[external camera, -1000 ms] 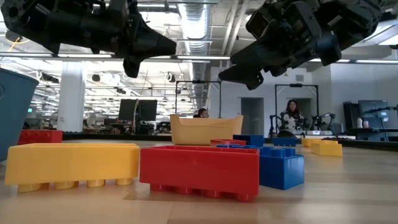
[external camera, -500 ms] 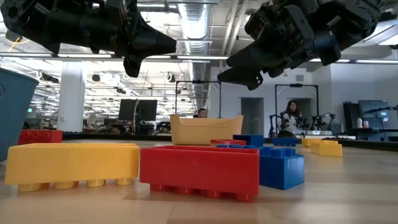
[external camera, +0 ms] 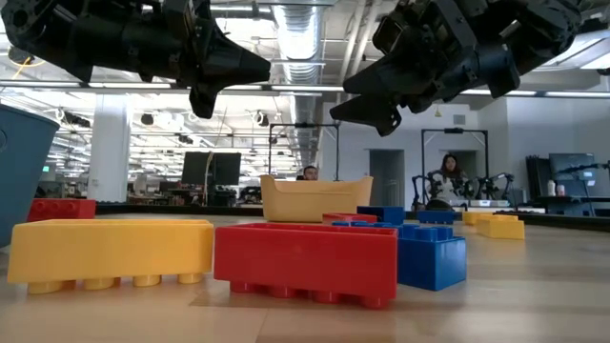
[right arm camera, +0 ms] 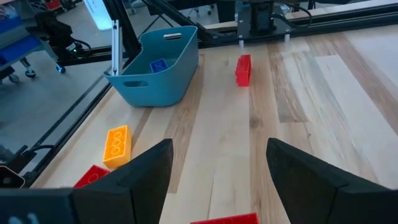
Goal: Sort & place blocks by color
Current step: Put the blue game piece into the blue bin
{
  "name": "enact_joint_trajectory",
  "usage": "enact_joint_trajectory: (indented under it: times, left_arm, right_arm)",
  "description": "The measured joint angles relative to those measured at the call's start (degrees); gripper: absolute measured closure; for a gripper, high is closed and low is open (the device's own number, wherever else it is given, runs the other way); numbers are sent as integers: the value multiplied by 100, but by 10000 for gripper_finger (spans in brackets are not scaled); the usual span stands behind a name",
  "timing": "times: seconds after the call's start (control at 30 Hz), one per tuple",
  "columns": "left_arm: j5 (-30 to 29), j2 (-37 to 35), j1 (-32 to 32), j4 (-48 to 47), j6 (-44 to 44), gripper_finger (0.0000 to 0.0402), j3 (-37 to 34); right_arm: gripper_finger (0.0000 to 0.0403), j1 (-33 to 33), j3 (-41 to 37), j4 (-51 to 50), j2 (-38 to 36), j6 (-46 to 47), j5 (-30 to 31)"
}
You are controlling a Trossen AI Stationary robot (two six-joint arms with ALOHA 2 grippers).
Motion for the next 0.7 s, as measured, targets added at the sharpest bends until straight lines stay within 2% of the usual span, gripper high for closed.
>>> enact_joint_trajectory:
  times: [0.5,0.7]
  left_arm:
    - [0,0,2,-2,140,342,0]
    - [1,0,2,-2,142,322,0]
  right_arm:
    - [122,0,2,2,0,10,-1]
    - [122,0,2,2,0,9,-2]
